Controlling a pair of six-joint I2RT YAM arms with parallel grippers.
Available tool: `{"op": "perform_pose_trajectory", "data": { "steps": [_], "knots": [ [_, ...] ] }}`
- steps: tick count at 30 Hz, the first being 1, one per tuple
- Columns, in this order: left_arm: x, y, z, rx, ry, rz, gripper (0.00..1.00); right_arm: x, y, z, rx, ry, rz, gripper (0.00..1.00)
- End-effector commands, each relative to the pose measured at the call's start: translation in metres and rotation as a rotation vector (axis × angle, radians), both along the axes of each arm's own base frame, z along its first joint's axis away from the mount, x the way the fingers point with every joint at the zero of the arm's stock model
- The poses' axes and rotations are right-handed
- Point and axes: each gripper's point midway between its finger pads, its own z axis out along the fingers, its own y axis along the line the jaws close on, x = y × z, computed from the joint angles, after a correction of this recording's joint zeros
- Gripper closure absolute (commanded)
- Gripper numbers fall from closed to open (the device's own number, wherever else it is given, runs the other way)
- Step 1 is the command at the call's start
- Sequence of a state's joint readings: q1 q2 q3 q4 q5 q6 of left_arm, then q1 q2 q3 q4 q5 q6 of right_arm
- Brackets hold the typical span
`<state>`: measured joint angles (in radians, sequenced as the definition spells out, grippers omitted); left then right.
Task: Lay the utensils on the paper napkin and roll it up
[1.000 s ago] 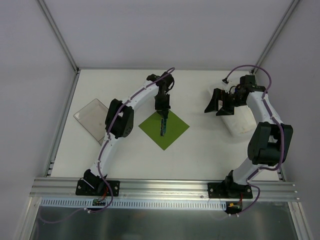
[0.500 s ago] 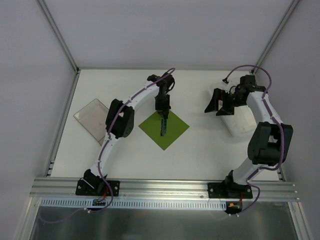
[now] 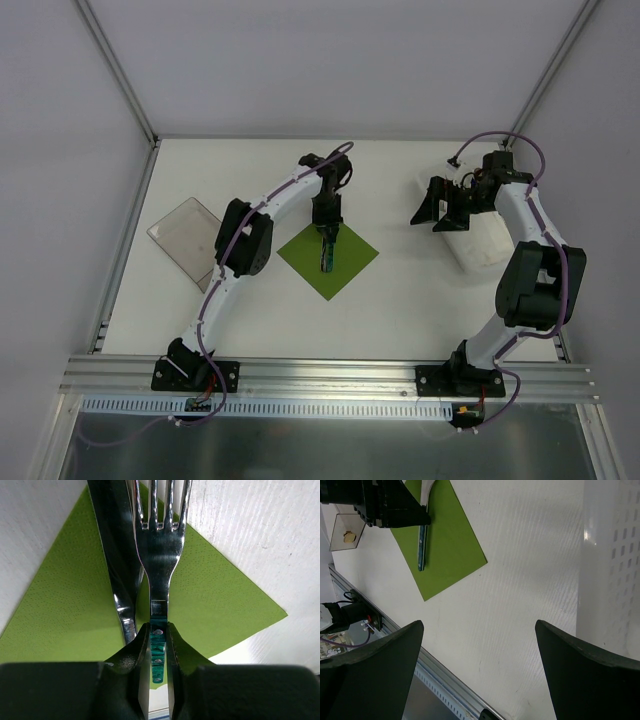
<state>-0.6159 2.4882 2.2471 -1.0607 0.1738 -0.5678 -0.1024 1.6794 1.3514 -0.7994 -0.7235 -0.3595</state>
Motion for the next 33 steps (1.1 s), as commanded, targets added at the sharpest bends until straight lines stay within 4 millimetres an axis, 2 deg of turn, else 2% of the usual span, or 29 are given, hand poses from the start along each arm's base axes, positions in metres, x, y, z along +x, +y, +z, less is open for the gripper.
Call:
{"op": "perform_pose_trajectory", "data": {
  "steps": [1, 26, 30, 33],
  "knots": [
    [-0.005, -0.003, 0.003, 0.008, 0.01, 0.008, 0.91, 0.0, 0.001, 0.004, 0.029, -0.004, 0.005, 0.01],
    [-0.006, -0.001, 0.011, 0.007, -0.002, 0.011, 0.74, 0.0, 0.001, 0.006, 0.044, -0.002, 0.0, 0.01],
    [-0.004, -0.003, 0.024, -0.005, -0.03, 0.01, 0.74, -0.001, 0.002, 0.007, 0.051, -0.007, 0.005, 0.01],
    [0.003, -0.005, 0.058, -0.036, -0.109, 0.011, 0.7, -0.001, 0.004, 0.01, 0.058, -0.028, 0.013, 0.01]
  ]
}}
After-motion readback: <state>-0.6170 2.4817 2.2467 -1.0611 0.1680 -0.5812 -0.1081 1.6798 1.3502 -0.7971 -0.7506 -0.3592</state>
